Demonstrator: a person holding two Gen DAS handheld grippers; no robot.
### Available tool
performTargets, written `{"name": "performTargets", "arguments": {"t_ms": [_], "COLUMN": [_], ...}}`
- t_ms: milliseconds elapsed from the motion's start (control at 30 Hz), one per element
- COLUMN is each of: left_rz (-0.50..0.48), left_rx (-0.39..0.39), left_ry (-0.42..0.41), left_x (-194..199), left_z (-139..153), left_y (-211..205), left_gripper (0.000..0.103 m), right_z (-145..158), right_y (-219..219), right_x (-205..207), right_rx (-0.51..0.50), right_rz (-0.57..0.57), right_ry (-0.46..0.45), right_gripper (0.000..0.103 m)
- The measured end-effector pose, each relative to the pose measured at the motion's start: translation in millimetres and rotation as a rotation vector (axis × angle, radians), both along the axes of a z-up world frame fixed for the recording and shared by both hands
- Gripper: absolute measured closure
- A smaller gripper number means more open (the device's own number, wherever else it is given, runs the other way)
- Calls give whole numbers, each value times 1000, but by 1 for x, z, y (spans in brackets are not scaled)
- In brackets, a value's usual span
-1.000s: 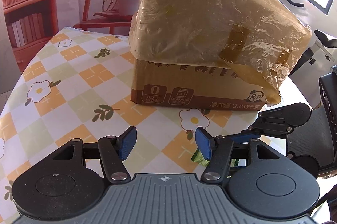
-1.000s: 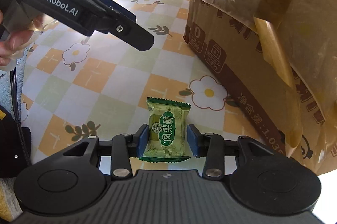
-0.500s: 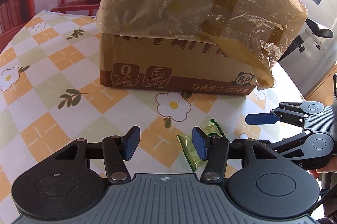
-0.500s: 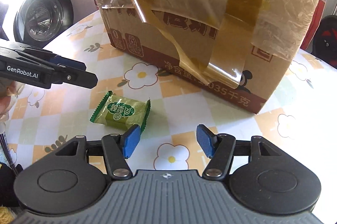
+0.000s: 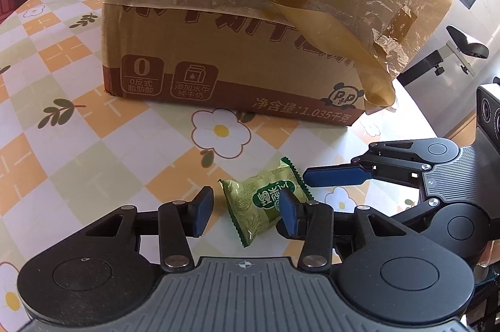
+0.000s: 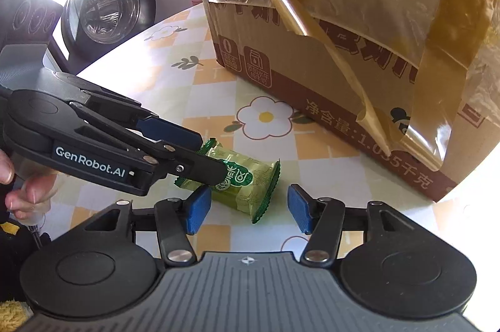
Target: Organize snacks
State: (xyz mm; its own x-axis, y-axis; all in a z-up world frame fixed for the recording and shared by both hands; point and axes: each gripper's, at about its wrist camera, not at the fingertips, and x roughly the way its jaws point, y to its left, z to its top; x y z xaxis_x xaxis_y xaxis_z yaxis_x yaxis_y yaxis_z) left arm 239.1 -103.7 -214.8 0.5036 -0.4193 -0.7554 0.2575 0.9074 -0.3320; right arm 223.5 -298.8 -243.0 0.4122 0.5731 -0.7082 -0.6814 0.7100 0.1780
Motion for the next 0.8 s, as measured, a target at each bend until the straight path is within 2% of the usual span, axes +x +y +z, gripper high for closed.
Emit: {"name": "performTargets", "arguments": {"t_ms": [167,300,533,667,800], "left_rz": [-16,32,39,29,11], "left_rx": [3,-13,-16,-33,-14], "left_ry": [-18,-35,-70,-107,-122], "left_x": [-3,-9,-22,-19,-15], "left_z": [-3,-6,-5,10,19], "left_y": [-11,-10,-10,-5,-5], "left_gripper": [56,57,60,61,63], "right_z": [-3,-2,-2,8,14], "right_y": [0,0,0,1,3], "right_x": [-4,-8,-17,-23,-23], "right_rx": [27,32,58,57,46], "right_rz": [-10,-5,-15,-17,-20], "right_ry": [2,0,7,-63,-91], "right_gripper": [51,70,72,73,73]}}
